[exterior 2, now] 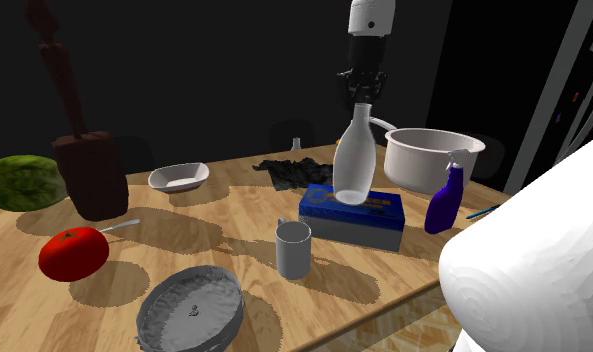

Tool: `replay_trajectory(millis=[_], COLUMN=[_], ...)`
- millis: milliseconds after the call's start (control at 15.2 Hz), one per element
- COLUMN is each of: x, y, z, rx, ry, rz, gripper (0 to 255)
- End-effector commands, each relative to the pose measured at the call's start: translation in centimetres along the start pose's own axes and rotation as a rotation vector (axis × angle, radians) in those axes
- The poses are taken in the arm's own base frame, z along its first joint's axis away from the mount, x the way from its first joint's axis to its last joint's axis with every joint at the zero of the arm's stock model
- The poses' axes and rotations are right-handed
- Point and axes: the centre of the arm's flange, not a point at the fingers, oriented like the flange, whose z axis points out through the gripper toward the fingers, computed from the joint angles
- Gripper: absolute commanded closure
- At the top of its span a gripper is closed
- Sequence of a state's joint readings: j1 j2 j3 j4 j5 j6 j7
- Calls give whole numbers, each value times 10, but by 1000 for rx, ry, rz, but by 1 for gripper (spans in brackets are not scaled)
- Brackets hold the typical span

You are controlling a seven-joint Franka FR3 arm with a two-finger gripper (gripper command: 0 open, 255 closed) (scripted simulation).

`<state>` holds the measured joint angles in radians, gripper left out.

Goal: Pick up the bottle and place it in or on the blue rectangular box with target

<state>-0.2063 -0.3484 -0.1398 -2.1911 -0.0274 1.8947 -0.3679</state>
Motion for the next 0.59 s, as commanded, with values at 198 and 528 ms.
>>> replay_trajectory(millis=[198, 528], x=[0, 0], y=[0, 0], z=[0, -40], rx=[0, 0], ry=[1, 1], rz=[0, 0], gripper=[0, 0])
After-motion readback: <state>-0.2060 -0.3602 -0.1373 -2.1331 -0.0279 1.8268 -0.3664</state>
